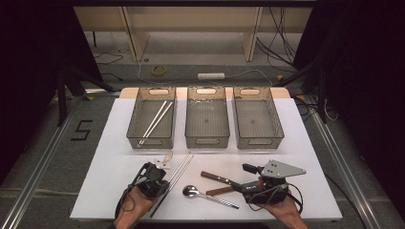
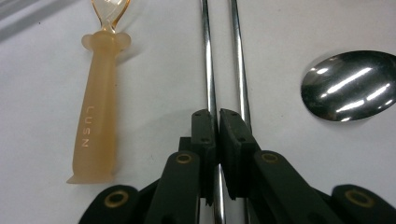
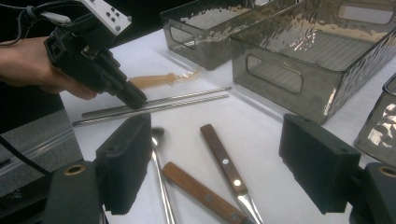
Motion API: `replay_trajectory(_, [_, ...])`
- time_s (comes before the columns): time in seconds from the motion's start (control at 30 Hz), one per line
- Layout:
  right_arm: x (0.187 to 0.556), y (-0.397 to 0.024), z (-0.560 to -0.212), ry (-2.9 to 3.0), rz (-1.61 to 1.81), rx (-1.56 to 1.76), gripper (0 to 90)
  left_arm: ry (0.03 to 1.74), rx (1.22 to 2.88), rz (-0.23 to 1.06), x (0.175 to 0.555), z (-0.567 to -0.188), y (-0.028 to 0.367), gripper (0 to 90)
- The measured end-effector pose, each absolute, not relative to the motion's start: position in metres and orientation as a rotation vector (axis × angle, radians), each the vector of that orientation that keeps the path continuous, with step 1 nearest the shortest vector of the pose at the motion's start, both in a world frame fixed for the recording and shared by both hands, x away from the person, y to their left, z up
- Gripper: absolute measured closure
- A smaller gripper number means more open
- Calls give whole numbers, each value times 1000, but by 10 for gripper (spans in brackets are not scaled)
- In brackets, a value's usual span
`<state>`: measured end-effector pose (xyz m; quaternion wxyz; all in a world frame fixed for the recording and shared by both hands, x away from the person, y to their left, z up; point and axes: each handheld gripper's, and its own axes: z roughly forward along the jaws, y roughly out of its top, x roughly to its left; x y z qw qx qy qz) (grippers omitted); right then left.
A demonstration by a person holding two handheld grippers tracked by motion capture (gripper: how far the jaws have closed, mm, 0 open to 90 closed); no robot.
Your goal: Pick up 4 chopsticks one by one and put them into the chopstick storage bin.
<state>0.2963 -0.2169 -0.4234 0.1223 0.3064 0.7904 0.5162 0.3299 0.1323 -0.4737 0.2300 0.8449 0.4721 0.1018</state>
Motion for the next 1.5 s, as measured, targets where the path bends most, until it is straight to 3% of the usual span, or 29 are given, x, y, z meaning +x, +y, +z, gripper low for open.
replay_trajectory(0.53, [296,-218,-423,2304,1507,889,269,1313,2269,214,335,-469,143,846])
replay_trajectory(1.5, [297,-218,-423,2310,1504,891,269,1193,2210,220,331,-444,157,849])
